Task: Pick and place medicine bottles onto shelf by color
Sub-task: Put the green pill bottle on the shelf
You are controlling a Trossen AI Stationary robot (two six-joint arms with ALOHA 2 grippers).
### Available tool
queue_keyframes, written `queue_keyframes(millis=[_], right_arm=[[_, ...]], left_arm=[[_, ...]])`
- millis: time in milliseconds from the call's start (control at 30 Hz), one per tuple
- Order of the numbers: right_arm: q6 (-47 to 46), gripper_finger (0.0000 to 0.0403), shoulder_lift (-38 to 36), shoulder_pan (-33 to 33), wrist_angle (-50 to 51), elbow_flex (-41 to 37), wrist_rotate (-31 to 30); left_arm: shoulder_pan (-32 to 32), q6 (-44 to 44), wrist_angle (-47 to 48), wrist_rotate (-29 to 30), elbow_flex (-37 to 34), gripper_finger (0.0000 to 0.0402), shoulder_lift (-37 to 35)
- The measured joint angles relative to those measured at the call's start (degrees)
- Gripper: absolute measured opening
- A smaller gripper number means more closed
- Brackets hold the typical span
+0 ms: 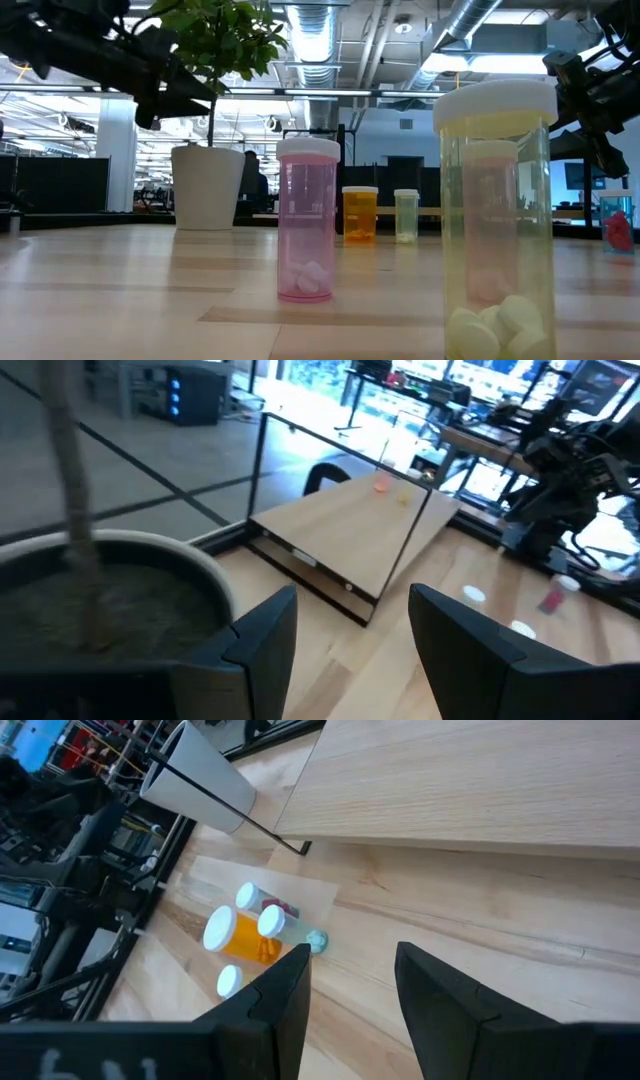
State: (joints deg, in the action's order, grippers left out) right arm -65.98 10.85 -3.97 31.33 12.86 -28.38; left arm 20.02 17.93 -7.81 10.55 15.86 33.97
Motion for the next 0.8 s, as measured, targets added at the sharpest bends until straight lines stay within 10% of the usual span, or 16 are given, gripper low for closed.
queue_keyframes(millis=[400, 800], right_arm=[[-0.02, 0.017, 0.02, 0.0, -0.02, 0.0, 0.02], [0.0, 0.017, 0.01, -0.01, 0.0, 0.0, 0.02]], left_arm=[[-7.12, -0.71, 15.61, 13.04, 0.04, 0.0181, -15.63], [-8.51, 3.77, 7.01, 14.34, -12.37, 0.0181, -28.22]])
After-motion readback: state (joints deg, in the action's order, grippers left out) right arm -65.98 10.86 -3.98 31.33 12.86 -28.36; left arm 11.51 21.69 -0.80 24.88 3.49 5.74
